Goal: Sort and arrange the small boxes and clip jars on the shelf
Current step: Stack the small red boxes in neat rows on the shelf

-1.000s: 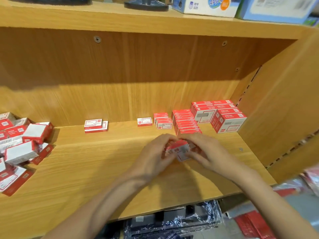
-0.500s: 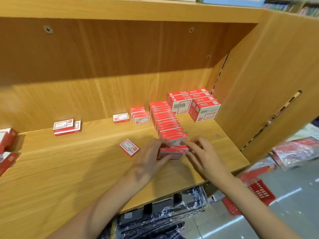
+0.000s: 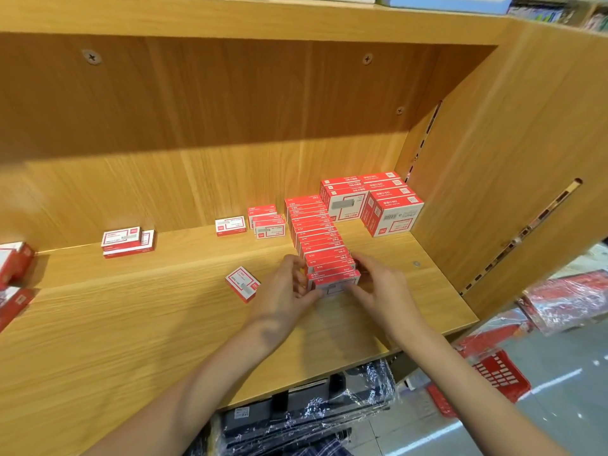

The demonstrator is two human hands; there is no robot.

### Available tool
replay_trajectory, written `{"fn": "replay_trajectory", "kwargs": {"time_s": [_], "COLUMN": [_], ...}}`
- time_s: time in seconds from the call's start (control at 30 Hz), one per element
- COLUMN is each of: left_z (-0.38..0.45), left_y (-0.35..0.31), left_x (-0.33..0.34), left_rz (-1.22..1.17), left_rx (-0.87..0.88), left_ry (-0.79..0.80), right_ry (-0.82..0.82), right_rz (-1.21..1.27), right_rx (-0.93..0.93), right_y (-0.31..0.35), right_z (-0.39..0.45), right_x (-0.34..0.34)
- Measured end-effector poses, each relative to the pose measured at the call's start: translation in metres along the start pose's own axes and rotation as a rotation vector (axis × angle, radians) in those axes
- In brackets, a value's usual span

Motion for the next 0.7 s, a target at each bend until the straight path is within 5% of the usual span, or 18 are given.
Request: {"fn": "replay_trajectory", "kwargs": {"time_s": [0.47,0.7], "left_z": [0.004,0.003], "left_y": [0.002,-0.003], "left_x": [0.005,-0.006], "left_rz": [-0.050,-0.115], "left_rx": [0.010,0.105], "left_ry": [0.037,0.028], "right_ry": [0.027,0.078], "right_rz": [0.136,-0.010], "right_rx": [-0.099,-0.114], "right_y": [0.009,0.007], "right_z": [-0.003,0.005], "right_x": [0.000,-0.011]}}
Point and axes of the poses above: each hand's wrist, its own z-axis towards the middle knuckle, its own x-axis out of the palm, y = z × x, the point moved 2 cm from there along z, towards the middle knuckle, and after that the axes turned 13 degrees about -z, right-handed, at the moved point
